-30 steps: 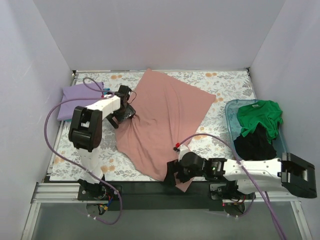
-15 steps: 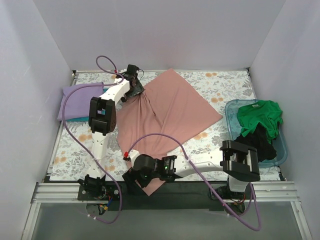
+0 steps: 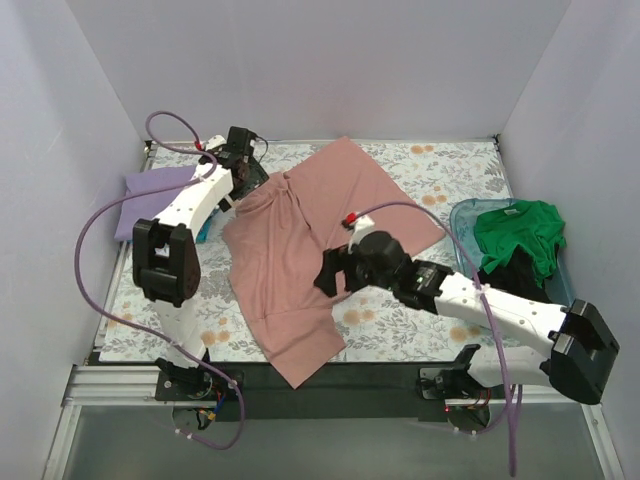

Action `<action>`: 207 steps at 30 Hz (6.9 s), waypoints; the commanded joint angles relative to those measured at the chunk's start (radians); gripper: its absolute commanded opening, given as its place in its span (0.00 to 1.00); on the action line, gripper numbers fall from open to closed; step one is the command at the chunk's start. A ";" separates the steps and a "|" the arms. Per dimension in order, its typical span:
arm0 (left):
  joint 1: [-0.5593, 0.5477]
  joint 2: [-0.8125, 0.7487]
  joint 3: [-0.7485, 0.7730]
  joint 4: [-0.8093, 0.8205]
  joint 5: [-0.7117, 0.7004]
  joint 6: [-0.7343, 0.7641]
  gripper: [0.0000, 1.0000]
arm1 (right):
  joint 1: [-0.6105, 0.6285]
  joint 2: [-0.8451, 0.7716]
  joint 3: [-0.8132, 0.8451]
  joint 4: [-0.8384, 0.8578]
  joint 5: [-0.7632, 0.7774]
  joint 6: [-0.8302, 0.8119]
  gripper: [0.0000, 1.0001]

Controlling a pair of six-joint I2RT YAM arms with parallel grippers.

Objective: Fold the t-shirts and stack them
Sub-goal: Flatten the tshirt out

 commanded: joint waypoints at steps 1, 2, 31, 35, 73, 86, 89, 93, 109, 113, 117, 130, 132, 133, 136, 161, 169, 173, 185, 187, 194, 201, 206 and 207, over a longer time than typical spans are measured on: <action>0.006 -0.095 -0.138 0.044 0.033 -0.043 0.97 | -0.189 -0.009 0.023 -0.109 0.085 -0.105 0.98; 0.006 -0.115 -0.170 0.061 0.056 -0.040 0.98 | -0.236 0.001 0.032 -0.112 0.083 -0.131 0.99; 0.058 0.615 0.484 -0.100 0.023 0.071 0.98 | -0.643 0.380 -0.090 -0.043 -0.116 -0.111 0.98; 0.061 0.669 0.578 -0.049 0.055 0.118 0.98 | -0.513 0.222 -0.266 -0.021 -0.029 0.062 0.98; 0.055 -0.431 -0.603 0.298 0.204 0.020 0.98 | -0.737 0.881 0.853 -0.274 -0.067 -0.352 0.98; 0.055 -0.670 -0.784 0.255 0.144 -0.079 0.98 | -0.858 1.185 1.100 -0.440 -0.122 -0.369 0.98; 0.055 -0.686 -0.796 0.256 0.151 -0.080 0.98 | -0.892 1.248 1.180 -0.454 -0.151 -0.370 0.99; 0.055 -0.684 -0.818 0.261 0.178 -0.075 0.98 | -0.938 1.343 1.318 -0.474 -0.208 -0.358 0.98; 0.052 -0.644 -0.847 0.250 0.276 -0.076 0.98 | -0.981 1.287 1.439 -0.416 -0.360 -0.436 0.98; 0.035 -0.710 -0.873 0.154 0.293 -0.104 0.98 | -0.959 1.114 1.381 -0.449 -0.294 -0.430 0.98; -0.010 -0.767 -0.934 0.049 0.302 -0.151 0.98 | -0.921 0.902 1.154 -0.446 -0.233 -0.404 0.98; -0.179 -1.017 -1.167 -0.065 0.391 -0.368 0.98 | -0.778 0.195 0.295 -0.294 -0.067 -0.157 0.98; -0.215 -0.994 -1.180 -0.061 0.385 -0.392 0.98 | -0.777 0.150 0.257 -0.294 -0.055 -0.155 0.99; -0.220 -0.953 -1.183 -0.055 0.386 -0.392 0.98 | -0.777 0.128 0.223 -0.294 -0.049 -0.152 0.98; -0.235 -0.861 -1.203 -0.025 0.389 -0.388 0.94 | -0.777 0.032 0.163 -0.294 -0.027 -0.148 0.98; -0.238 -0.703 -1.180 0.178 0.334 -0.403 0.00 | -0.743 -0.533 -0.300 -0.472 0.012 -0.077 0.98; -0.234 -0.844 -1.157 -0.037 0.129 -0.538 0.00 | -0.644 -0.495 -0.328 -0.509 0.057 0.004 0.98; -0.203 -0.879 -1.164 -0.069 0.081 -0.569 0.00 | -0.531 -0.435 -0.368 -0.497 0.149 0.116 0.98; -0.028 -0.887 -1.175 -0.040 0.101 -0.497 0.00 | -0.511 -0.476 -0.388 -0.511 0.361 0.285 0.98; -0.011 -0.896 -1.169 -0.049 0.092 -0.500 0.00 | -0.517 -0.458 -0.382 -0.514 0.374 0.289 0.98; 0.006 -0.944 -1.167 -0.049 0.081 -0.500 0.00 | -0.540 -0.401 -0.369 -0.511 0.437 0.309 0.98; 0.004 -0.944 -1.171 -0.035 0.102 -0.484 0.00 | -0.562 -0.369 -0.383 -0.420 0.441 0.299 0.90; 0.006 -0.960 -1.184 -0.017 0.124 -0.471 0.00 | -0.571 -0.306 -0.397 -0.296 0.436 0.297 0.88; 0.004 -0.964 -1.186 -0.011 0.127 -0.466 0.00 | -0.573 -0.279 -0.396 -0.282 0.434 0.299 0.88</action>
